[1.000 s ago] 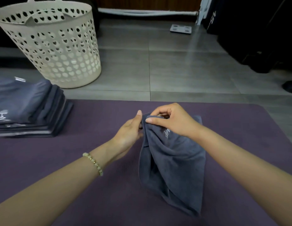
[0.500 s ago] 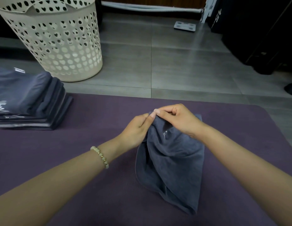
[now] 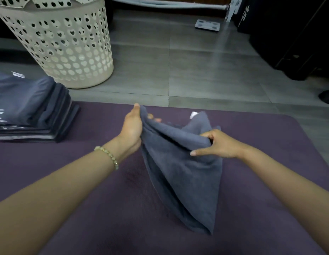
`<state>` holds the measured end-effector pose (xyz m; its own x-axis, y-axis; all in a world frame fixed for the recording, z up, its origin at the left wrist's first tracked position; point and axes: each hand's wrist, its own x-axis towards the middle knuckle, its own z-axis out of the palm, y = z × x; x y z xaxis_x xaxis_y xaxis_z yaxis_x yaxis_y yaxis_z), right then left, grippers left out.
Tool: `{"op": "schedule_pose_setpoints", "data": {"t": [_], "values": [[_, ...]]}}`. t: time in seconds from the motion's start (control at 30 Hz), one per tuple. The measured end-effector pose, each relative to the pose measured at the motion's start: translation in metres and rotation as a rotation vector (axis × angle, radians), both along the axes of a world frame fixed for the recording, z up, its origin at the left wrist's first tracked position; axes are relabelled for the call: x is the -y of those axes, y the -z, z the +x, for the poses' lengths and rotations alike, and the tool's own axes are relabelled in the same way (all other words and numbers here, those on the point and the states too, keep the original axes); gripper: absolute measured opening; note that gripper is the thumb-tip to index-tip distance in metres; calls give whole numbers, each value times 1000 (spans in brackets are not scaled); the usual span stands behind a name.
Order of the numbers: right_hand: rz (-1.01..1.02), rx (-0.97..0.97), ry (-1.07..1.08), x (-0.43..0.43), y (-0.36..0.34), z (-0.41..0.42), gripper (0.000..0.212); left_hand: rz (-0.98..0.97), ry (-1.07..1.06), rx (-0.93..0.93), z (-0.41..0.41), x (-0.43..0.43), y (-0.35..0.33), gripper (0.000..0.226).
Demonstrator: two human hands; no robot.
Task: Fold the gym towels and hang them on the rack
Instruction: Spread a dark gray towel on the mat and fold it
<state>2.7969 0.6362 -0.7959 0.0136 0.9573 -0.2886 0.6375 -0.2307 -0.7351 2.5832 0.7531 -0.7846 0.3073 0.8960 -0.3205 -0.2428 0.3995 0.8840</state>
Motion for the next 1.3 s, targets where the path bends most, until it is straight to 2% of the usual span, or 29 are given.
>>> {"op": "schedule_pose_setpoints", "data": {"t": [0.03,0.07,0.17,0.2,0.27,0.4,0.47,0.57,0.7,0.77,0.83,0.9,0.97,1.07,1.17,1.3], "values": [[-45,24,-31,4,5,5,58,-7,-23,1,-5,-7,0,45],[-88,42,-59,9,11,9,56,61,-14,-75,-13,-14,1,44],[-201,36,-66,22,25,22,42,500,184,-620,-41,-28,18,53],[-222,16,-58,24,27,23,43,578,287,-785,-52,-29,26,56],[-243,-73,-44,28,32,25,49,579,480,-996,-72,-26,46,60],[-374,-169,-77,22,36,19,33,473,587,-1109,-92,-22,89,55],[-412,-190,-108,13,35,12,23,473,586,-1101,-89,-23,97,56],[-284,-185,-21,-10,38,4,13,509,532,-1027,-71,-27,100,53],[-155,-154,65,-39,59,-8,19,478,505,-917,-42,-34,116,41],[-171,-236,167,-41,75,-12,25,442,478,-883,-24,-41,124,33],[-190,-387,326,-37,92,-16,29,389,443,-864,-6,-45,125,49],[-199,-509,473,-29,108,-16,25,322,423,-798,7,-52,135,50],[-200,-551,548,-21,117,-13,20,249,418,-734,15,-56,146,47],[-134,-547,604,-14,124,-8,21,182,359,-640,19,-57,159,35],[-17,-590,623,-15,120,-8,17,213,283,-591,22,-54,157,19],[27,-600,520,-24,105,-14,19,224,246,-485,23,-47,139,23]]}}
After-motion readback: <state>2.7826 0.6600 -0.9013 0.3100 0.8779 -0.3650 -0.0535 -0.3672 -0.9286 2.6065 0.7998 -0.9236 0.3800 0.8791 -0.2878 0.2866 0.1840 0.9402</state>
